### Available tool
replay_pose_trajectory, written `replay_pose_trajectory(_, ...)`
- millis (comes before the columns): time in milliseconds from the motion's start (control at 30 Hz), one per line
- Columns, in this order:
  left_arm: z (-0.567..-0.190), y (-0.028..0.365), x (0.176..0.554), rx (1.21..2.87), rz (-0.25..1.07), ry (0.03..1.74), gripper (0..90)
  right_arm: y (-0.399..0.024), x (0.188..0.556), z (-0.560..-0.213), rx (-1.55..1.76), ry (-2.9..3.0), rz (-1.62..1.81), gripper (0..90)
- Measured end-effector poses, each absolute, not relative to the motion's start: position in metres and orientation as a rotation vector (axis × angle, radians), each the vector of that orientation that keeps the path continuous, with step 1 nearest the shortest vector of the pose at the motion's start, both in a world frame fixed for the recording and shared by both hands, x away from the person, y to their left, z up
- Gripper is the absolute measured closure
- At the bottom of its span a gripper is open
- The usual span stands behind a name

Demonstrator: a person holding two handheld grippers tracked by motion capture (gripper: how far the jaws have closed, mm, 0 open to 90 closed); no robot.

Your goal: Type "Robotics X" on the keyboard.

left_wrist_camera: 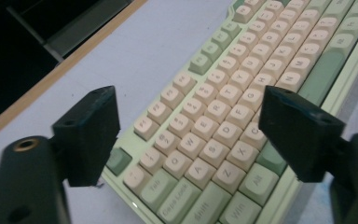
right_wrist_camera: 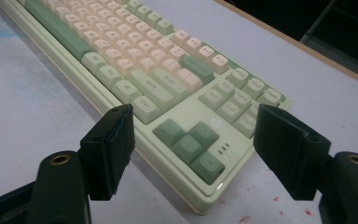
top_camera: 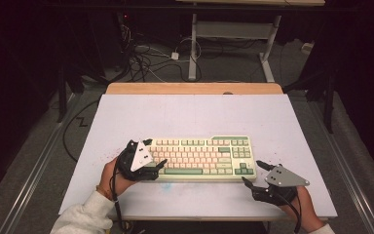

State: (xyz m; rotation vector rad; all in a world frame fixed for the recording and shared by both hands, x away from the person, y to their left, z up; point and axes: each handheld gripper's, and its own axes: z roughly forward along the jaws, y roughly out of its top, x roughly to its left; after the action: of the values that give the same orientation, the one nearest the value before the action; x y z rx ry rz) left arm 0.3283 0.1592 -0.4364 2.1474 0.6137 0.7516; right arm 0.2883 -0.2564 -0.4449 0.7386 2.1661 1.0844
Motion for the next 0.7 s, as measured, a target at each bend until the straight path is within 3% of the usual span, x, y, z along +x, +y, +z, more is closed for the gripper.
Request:
replay_pose_trajectory(367, -0.446, 0.179, 0.305, 2.143, 0.786, 0.649, 18.4, -0.251, 0.291, -0.44, 0.697, 2.17, 1.122, 39.8)
replay_pose_trajectory(700, -0.46, 0.19, 0.297, 2.133, 0.795, 0.675, 18.4, -0.244, 0.303, -0.43, 0.723, 2.128, 1.146, 66.0)
